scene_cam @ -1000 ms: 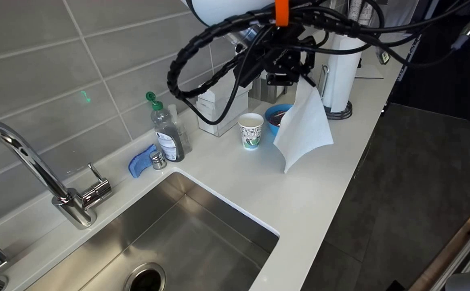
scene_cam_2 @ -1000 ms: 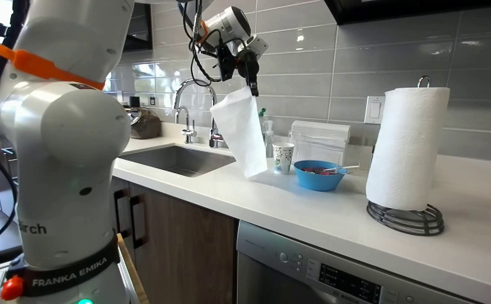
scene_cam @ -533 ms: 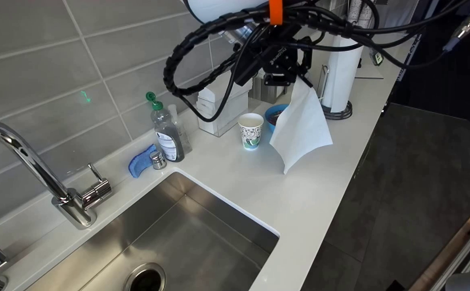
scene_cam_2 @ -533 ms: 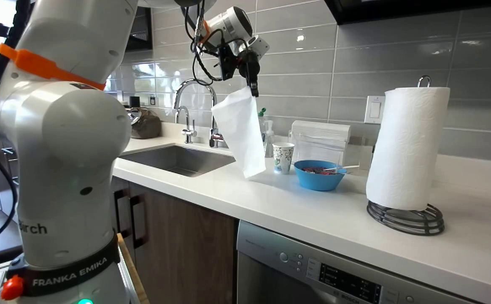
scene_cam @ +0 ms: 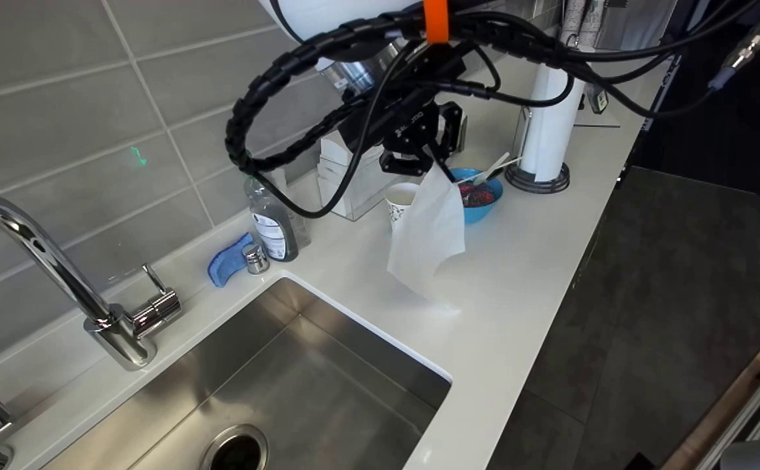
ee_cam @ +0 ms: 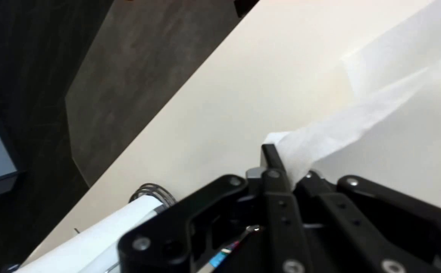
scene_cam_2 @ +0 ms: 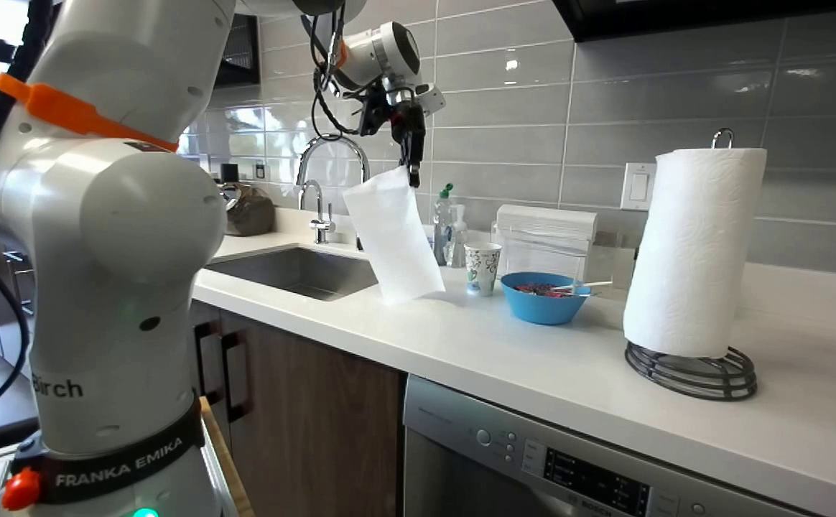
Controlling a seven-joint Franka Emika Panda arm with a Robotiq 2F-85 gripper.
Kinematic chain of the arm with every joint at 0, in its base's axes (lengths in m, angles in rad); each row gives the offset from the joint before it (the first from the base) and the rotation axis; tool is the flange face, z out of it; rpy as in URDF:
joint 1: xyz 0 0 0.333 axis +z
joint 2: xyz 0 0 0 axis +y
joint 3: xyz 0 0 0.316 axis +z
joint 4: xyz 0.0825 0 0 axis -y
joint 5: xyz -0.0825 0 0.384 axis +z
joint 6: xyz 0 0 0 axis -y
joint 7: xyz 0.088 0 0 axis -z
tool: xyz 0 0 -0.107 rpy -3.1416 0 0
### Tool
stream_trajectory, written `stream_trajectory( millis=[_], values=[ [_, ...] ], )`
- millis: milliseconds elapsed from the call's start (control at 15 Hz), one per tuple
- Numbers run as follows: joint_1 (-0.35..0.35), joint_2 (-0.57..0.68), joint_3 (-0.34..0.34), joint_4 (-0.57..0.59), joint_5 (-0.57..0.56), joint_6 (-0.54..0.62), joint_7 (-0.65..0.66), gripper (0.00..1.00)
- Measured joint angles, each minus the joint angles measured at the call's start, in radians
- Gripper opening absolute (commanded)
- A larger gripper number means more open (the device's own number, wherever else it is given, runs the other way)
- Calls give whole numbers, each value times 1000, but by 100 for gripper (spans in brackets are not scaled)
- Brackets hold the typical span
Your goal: Rip up a paper towel on the table
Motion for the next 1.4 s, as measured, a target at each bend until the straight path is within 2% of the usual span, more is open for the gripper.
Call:
stream_trajectory(
  millis=[333,667,1067,1400],
  values=[
    [-6,13,-19,-11,99,235,-52,0],
    [-30,5,-22,-56,155,556,-48,0],
    [-43,-75,-59,-185,155,910,37,0],
    [-47,-163,-81,-284,160,1075,129,0]
  ],
)
